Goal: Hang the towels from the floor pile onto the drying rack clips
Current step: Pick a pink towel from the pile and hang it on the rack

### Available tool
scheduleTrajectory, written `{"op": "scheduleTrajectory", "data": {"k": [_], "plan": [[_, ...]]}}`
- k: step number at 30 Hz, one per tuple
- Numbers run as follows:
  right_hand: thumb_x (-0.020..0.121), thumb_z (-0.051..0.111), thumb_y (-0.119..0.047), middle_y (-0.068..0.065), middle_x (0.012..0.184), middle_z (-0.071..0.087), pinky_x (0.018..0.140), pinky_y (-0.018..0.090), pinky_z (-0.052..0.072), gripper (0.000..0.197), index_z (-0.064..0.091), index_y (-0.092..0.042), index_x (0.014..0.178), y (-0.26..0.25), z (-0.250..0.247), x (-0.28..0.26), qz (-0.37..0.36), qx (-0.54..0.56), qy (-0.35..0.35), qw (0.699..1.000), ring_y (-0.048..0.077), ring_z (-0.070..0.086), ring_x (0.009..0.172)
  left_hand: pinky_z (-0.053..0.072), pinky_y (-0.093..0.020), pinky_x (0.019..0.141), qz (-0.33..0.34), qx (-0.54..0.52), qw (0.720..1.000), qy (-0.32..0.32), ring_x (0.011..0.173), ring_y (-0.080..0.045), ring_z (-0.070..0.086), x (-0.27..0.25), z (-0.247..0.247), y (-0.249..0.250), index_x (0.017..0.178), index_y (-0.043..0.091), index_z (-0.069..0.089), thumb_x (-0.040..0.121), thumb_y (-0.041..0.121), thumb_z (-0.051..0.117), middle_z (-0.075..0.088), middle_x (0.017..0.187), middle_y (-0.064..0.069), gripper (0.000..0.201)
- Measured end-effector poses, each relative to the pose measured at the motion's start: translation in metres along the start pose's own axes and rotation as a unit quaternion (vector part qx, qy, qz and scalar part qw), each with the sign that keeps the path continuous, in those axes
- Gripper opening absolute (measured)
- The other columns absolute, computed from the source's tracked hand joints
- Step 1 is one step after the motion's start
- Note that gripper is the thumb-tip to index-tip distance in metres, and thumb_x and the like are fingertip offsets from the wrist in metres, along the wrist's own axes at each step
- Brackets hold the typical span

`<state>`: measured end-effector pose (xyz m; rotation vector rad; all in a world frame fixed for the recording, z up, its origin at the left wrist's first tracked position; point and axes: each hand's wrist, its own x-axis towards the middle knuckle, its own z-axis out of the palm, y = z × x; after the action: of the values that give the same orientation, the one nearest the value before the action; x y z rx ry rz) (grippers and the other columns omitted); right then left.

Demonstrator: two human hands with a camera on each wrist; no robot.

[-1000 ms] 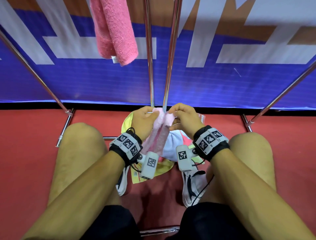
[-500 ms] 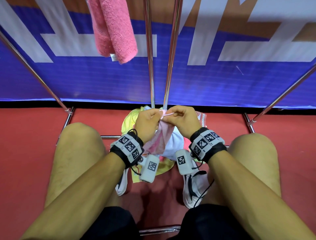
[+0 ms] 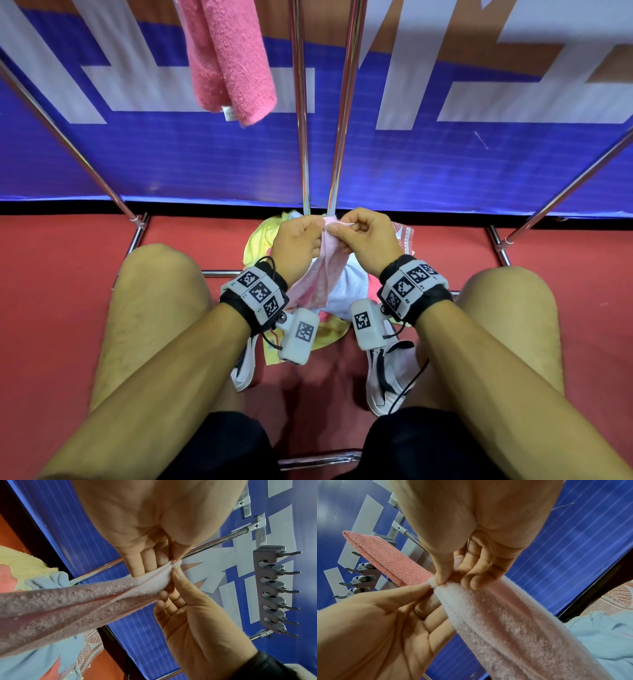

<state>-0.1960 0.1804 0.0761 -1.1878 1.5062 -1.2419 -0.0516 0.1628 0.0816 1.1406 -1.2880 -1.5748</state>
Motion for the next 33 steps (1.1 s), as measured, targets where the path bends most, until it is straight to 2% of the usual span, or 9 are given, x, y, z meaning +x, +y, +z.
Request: {"op": "scheduleTrajectory", "data": {"k": [4, 7, 10, 14, 20, 23, 25, 29, 33], "plan": [[0.085, 0.074, -0.009, 0.012, 0.062, 0.060, 0.060, 0.034, 0.053, 0.020, 0.061, -0.013, 0.071, 0.001, -0.001, 0.000, 0.008, 0.013, 0.004, 1.000, 0.019, 0.057, 0.055, 0.051, -0.055, 0.094, -0.004, -0.006, 1.000, -0.010, 0.100, -0.040, 0.067, -0.002, 0.001, 0.000, 0.105, 0.003, 0.071, 0.100, 0.007, 0.046, 0.065, 0.110, -0.036, 0.026], [0.086, 0.073, -0.009, 0.013, 0.062, 0.061, 0.061, 0.034, 0.052, 0.019, 0.061, -0.013, 0.071, 0.002, -0.001, 0.000, 0.013, 0.023, 0.008, 1.000, 0.018, 0.057, 0.055, 0.047, -0.067, 0.095, 0.014, 0.039, 0.999, -0.023, 0.099, -0.047, 0.066, -0.001, -0.002, -0.004, 0.107, 0.009, 0.074, 0.094, 0.021, 0.051, 0.068, 0.104, -0.033, 0.028], [0.086, 0.073, -0.010, 0.009, 0.061, 0.063, 0.061, 0.032, 0.052, 0.019, 0.062, -0.014, 0.071, 0.002, -0.002, -0.001, 0.014, 0.025, 0.009, 1.000, 0.014, 0.058, 0.053, 0.051, -0.057, 0.097, 0.034, 0.065, 0.996, -0.046, 0.105, -0.035, 0.069, -0.004, -0.002, -0.001, 0.115, 0.007, 0.071, 0.098, 0.019, 0.053, 0.074, 0.106, -0.016, 0.027], [0.085, 0.074, -0.011, 0.007, 0.059, 0.062, 0.059, 0.031, 0.050, 0.019, 0.062, -0.013, 0.071, 0.003, -0.003, 0.000, 0.016, 0.030, 0.008, 0.999, 0.014, 0.057, 0.053, 0.054, -0.018, 0.077, 0.070, 0.122, 0.989, -0.052, 0.084, -0.005, 0.072, -0.007, -0.001, 0.004, 0.116, 0.003, 0.070, 0.096, 0.000, 0.055, 0.076, 0.085, 0.006, 0.024], [0.086, 0.073, -0.011, 0.012, 0.063, 0.062, 0.055, 0.023, 0.050, 0.017, 0.062, -0.012, 0.073, 0.001, -0.002, -0.001, 0.009, 0.023, -0.005, 1.000, 0.011, 0.057, 0.053, 0.055, -0.023, 0.078, 0.085, 0.153, 0.984, -0.044, 0.087, -0.012, 0.073, -0.001, -0.007, 0.000, 0.106, 0.008, 0.073, 0.095, 0.002, 0.060, 0.077, 0.089, -0.001, 0.018], [0.089, 0.070, -0.011, 0.004, 0.060, 0.061, 0.054, 0.018, 0.046, 0.014, 0.063, -0.008, 0.076, -0.001, -0.003, -0.002, -0.003, 0.006, -0.015, 1.000, 0.007, 0.057, 0.053, 0.053, -0.025, 0.079, 0.115, 0.201, 0.972, -0.032, 0.085, -0.007, 0.070, 0.006, -0.015, 0.003, 0.101, 0.020, 0.074, 0.096, 0.012, 0.059, 0.076, 0.088, 0.007, 0.018], [0.089, 0.071, -0.017, 0.002, 0.061, 0.060, 0.055, 0.020, 0.046, 0.018, 0.063, -0.006, 0.076, 0.000, -0.002, -0.002, -0.012, -0.010, -0.024, 1.000, 0.009, 0.056, 0.055, 0.052, -0.023, 0.080, 0.134, 0.229, 0.964, -0.035, 0.086, -0.007, 0.068, 0.009, -0.020, 0.003, 0.102, 0.019, 0.074, 0.097, 0.014, 0.057, 0.075, 0.091, 0.006, 0.019], [0.089, 0.071, -0.026, 0.008, 0.061, 0.058, 0.058, 0.027, 0.046, 0.028, 0.061, -0.005, 0.072, 0.004, -0.002, -0.003, -0.022, -0.019, -0.044, 0.999, 0.015, 0.054, 0.060, 0.038, -0.002, 0.074, 0.159, 0.320, 0.932, -0.060, 0.083, 0.012, 0.060, 0.004, -0.020, 0.003, 0.110, 0.014, 0.072, 0.100, 0.011, 0.052, 0.070, 0.092, 0.009, 0.022], [0.085, 0.072, -0.034, 0.027, 0.068, 0.059, 0.060, 0.037, 0.046, 0.028, 0.064, -0.008, 0.077, 0.006, -0.001, -0.002, -0.035, -0.030, -0.041, 0.998, 0.022, 0.053, 0.060, 0.045, -0.011, 0.074, 0.145, 0.274, 0.949, -0.052, 0.080, 0.002, 0.064, 0.003, -0.020, 0.004, 0.106, 0.023, 0.073, 0.097, 0.019, 0.053, 0.073, 0.085, 0.005, 0.023]]}}
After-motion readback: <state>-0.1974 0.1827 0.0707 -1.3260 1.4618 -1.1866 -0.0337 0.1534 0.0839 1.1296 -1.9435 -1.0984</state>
